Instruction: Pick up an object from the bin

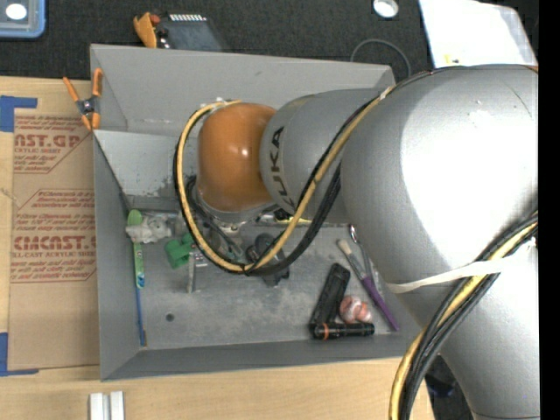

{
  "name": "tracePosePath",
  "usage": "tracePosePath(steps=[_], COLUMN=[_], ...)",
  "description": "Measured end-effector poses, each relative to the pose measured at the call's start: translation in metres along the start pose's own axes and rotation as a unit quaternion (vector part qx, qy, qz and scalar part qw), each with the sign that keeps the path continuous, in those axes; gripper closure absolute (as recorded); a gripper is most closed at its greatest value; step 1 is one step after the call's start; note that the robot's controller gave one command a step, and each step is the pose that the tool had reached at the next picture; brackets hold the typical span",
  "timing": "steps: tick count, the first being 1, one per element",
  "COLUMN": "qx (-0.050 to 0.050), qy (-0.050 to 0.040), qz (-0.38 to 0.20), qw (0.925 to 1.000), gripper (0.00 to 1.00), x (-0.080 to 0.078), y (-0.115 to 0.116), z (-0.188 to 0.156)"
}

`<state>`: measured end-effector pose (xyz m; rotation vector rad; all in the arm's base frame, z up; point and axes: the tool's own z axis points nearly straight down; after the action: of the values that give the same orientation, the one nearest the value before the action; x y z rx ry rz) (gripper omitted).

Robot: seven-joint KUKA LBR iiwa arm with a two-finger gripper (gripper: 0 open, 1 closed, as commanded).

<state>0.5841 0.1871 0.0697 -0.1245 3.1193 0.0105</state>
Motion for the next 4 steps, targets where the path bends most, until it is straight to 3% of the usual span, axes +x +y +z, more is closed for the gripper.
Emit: tracePosePath(steps=[1,2,3,4], qx=[0.0,0.0,0.001,-0.001], qy=[0.0068,0.0068,0.0129,0.0072], qz=[0.031,0.031,0.031,0.031], qw=[0.9995,0.9995,0.9994,0.9995], gripper=[1.0,1.0,1.0,1.0], x=[0.0,0.0,0.003,-0.001], y=[0.007,0.007,0.006,0.007], z=[0.0,0.0,-0.029,-0.07])
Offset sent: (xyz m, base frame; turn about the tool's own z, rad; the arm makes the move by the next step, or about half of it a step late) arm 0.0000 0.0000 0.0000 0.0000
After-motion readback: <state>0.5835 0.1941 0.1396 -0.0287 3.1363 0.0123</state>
